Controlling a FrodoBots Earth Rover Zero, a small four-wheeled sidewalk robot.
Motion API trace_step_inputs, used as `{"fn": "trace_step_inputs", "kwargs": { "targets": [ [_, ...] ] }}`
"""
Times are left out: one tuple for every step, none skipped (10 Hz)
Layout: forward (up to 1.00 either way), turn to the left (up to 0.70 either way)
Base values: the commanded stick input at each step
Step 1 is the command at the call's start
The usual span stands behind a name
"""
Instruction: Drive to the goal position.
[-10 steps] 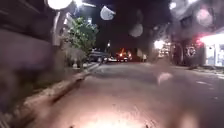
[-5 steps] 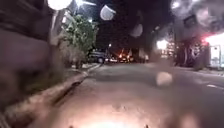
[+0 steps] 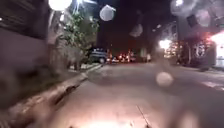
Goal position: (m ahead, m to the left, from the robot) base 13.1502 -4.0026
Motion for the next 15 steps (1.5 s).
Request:
{"fn": "trace_step_inputs", "kwargs": {
  "targets": [
    [0.70, -0.26],
    [0.70, -0.06],
    [0.70, 0.00],
    [0.70, 0.00],
    [0.70, 0.00],
    [0.70, 0.00],
    [0.70, 0.00],
    [0.70, 0.00],
    [0.70, 0.00],
    [0.70, 0.00],
    [0.70, 0.00],
    [0.70, 0.00],
    [0.70, 0.00],
    [0.70, 0.00],
    [0.70, 0.00]
  ]
}}
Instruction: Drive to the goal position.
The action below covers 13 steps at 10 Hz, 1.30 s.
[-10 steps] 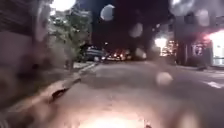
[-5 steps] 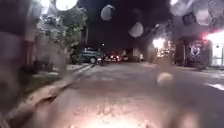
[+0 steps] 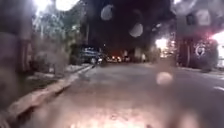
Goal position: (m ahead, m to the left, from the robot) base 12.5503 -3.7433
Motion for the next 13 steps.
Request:
{"fn": "trace_step_inputs", "kwargs": {
  "targets": [
    [0.70, 0.00],
    [0.70, 0.00],
    [0.70, 0.00],
    [0.70, 0.00],
    [0.70, 0.00],
    [0.70, 0.00],
    [0.70, 0.00],
    [0.70, 0.00],
    [0.70, 0.00],
    [0.70, 0.00],
    [0.70, -0.03],
    [0.70, -0.03],
    [0.70, -0.06]
  ]
}}
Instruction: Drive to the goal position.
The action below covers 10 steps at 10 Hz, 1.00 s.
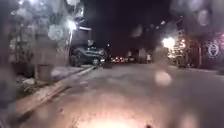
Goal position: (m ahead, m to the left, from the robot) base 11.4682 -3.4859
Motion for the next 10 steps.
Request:
{"fn": "trace_step_inputs", "kwargs": {
  "targets": [
    [0.70, -0.29],
    [0.70, -0.25],
    [0.70, 0.00],
    [0.70, 0.00],
    [0.70, 0.00],
    [0.70, 0.00],
    [0.70, 0.00],
    [0.70, 0.00],
    [0.70, 0.00],
    [0.70, 0.00]
  ]
}}
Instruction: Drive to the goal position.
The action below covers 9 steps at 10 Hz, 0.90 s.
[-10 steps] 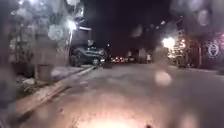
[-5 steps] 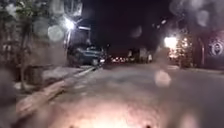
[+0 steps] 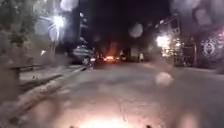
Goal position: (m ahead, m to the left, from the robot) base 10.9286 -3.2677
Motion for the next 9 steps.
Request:
{"fn": "trace_step_inputs", "kwargs": {
  "targets": [
    [0.70, 0.00],
    [0.70, 0.00],
    [0.70, 0.00],
    [0.70, 0.00],
    [0.70, 0.00],
    [0.70, 0.00],
    [0.70, 0.00],
    [0.70, 0.00],
    [0.70, 0.00]
  ]
}}
